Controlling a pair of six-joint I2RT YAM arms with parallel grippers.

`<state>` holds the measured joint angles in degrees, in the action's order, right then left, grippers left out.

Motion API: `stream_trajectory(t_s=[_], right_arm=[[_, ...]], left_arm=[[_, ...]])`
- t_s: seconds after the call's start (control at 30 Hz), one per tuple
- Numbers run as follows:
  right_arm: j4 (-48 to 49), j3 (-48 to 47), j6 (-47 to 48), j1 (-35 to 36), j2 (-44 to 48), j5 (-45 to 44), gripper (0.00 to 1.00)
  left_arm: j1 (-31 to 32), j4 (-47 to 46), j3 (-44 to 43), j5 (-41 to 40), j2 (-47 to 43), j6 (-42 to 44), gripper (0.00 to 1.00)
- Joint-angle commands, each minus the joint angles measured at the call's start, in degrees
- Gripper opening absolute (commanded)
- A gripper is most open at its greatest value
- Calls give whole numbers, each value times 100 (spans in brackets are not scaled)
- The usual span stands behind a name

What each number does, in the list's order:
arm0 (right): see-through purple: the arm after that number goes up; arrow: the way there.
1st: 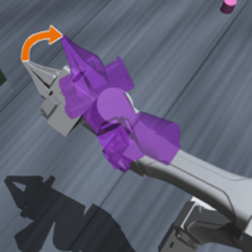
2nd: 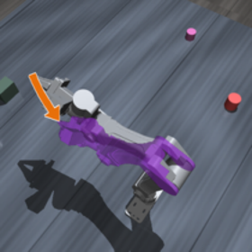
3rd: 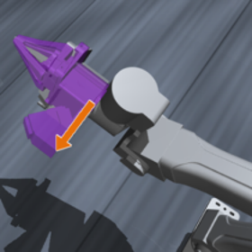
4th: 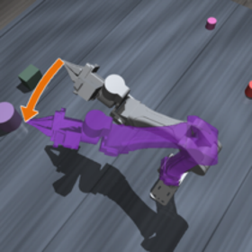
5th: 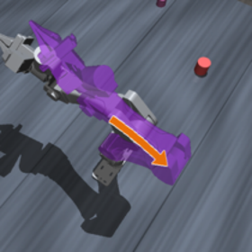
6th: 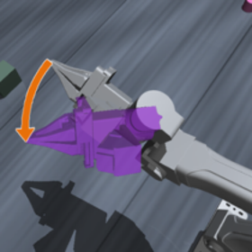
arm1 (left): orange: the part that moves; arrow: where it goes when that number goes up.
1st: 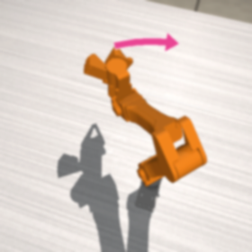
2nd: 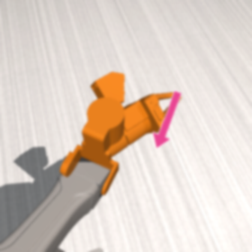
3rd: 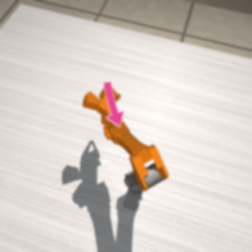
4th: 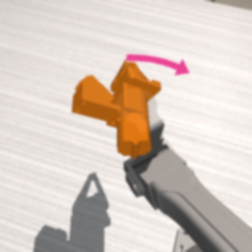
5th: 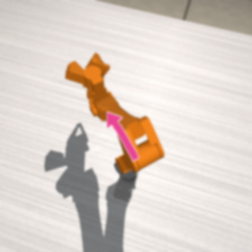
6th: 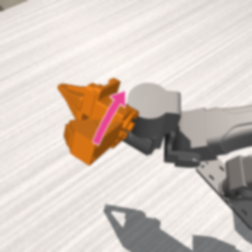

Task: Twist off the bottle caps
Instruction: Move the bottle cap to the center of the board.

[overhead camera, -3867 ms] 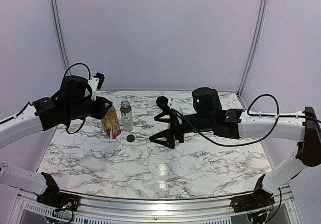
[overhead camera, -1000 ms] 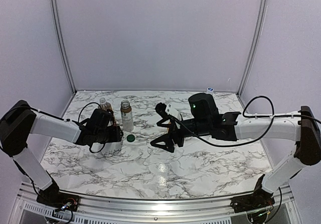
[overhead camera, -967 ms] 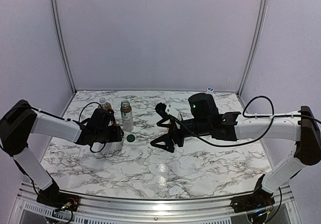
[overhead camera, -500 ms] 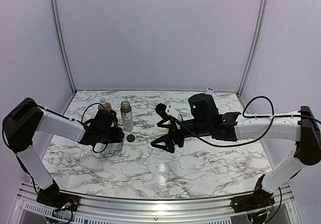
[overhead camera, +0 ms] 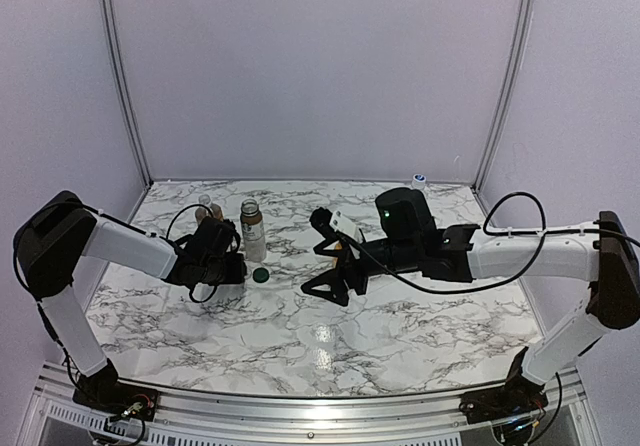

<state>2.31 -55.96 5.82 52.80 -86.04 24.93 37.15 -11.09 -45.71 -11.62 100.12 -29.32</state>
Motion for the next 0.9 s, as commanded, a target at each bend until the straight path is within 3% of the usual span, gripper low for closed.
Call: stream_trajectory(t_s=[0.0, 0.53, 0.87], right_arm=[[15, 33, -55, 37, 52, -42, 99], [86, 90, -108, 45, 28, 1, 99], [111, 119, -134, 47, 39, 27, 99]], left_arm=[[30, 268, -121, -164, 142, 73, 32], [30, 543, 39, -449, -88, 165, 22], [-32, 737, 483, -804, -455, 243, 21]])
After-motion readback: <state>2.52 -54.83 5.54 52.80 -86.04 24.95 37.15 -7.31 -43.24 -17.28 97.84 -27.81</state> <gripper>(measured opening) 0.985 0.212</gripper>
